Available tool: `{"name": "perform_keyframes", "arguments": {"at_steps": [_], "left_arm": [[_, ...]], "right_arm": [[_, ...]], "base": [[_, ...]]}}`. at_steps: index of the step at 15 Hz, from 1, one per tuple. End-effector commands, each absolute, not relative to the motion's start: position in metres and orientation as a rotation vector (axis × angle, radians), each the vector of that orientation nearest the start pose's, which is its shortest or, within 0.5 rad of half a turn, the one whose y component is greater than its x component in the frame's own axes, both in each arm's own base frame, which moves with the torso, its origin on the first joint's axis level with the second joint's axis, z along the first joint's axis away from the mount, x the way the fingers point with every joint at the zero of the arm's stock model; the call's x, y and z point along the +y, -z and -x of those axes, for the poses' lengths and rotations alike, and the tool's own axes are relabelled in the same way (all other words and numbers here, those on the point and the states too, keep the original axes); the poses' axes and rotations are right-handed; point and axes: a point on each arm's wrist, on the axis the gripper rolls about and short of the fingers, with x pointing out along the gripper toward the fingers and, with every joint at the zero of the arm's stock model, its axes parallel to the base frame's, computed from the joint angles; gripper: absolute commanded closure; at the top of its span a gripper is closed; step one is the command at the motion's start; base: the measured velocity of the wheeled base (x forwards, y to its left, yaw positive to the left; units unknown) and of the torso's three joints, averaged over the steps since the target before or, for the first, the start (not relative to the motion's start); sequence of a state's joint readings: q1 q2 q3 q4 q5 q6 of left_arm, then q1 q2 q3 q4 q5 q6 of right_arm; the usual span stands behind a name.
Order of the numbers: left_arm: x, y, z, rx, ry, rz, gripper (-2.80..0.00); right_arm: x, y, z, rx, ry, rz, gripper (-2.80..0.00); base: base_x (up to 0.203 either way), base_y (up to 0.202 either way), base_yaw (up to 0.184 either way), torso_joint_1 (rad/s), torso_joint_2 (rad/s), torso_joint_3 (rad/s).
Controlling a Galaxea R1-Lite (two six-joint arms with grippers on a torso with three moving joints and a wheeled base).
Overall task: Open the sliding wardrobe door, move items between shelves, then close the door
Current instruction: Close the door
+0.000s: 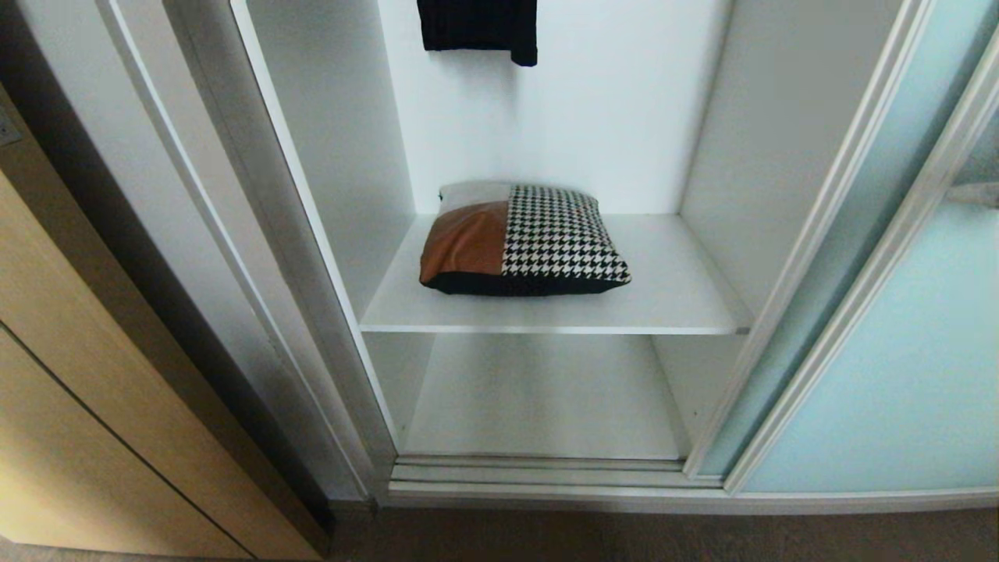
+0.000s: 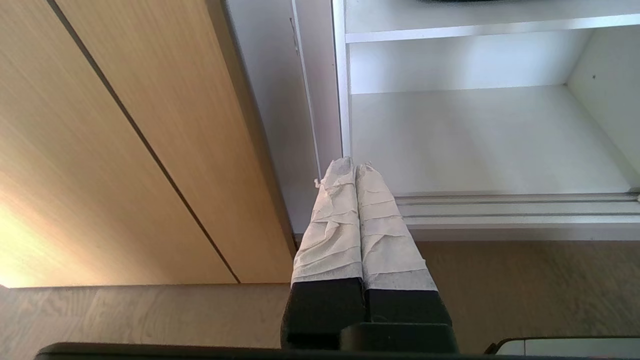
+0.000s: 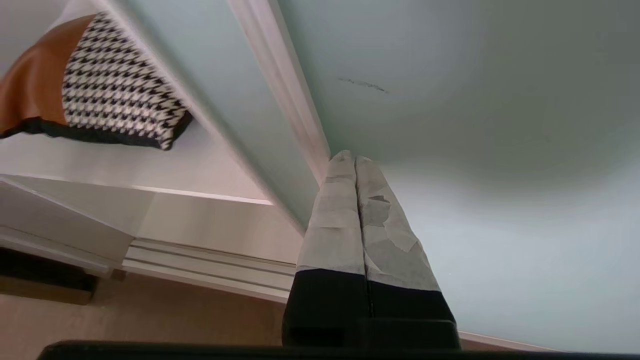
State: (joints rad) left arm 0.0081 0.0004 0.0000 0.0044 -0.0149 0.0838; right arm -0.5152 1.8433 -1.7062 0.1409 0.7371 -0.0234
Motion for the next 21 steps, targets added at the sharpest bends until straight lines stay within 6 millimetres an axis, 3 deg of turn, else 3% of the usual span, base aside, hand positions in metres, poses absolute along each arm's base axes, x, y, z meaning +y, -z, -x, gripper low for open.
{"name": "perform_keyframes", "arguments": {"at_steps": [1,5,11,15,21], "left_arm": [[-0.001,-0.075,0.023,0.004,0.007,-0.084,0.0],[-0.001,-0.075,0.023,0.004,0.008,-0.084,0.0],[-0.001,-0.075,0.023,0.003,0.007,-0.084,0.0],[-0.001,-0.075,0.023,0.004,0.007,-0.084,0.0],[-0.001,-0.075,0.023,0.004,0.007,-0.084,0.0]], "right_arm": [[-0.148,-0.319,-0.312,0.217,-0.264,-0.133,0.0],[-0.112,-0.323,-0.302,0.223,-0.349,-0.121,0.0],[-0.029,-0.327,-0.283,0.207,-0.482,-0.062,0.0],[-0.014,-0.329,-0.242,0.177,-0.506,-0.043,0.0],[-0.015,-0.325,-0.248,0.182,-0.498,-0.045,0.0]], "base": [[0.0,0.0,0.0,0.0,0.0,0.0],[0.0,0.0,0.0,0.0,0.0,0.0],[0.0,0.0,0.0,0.0,0.0,0.0],[0.0,0.0,0.0,0.0,0.0,0.0],[0.0,0.0,0.0,0.0,0.0,0.0]]}}
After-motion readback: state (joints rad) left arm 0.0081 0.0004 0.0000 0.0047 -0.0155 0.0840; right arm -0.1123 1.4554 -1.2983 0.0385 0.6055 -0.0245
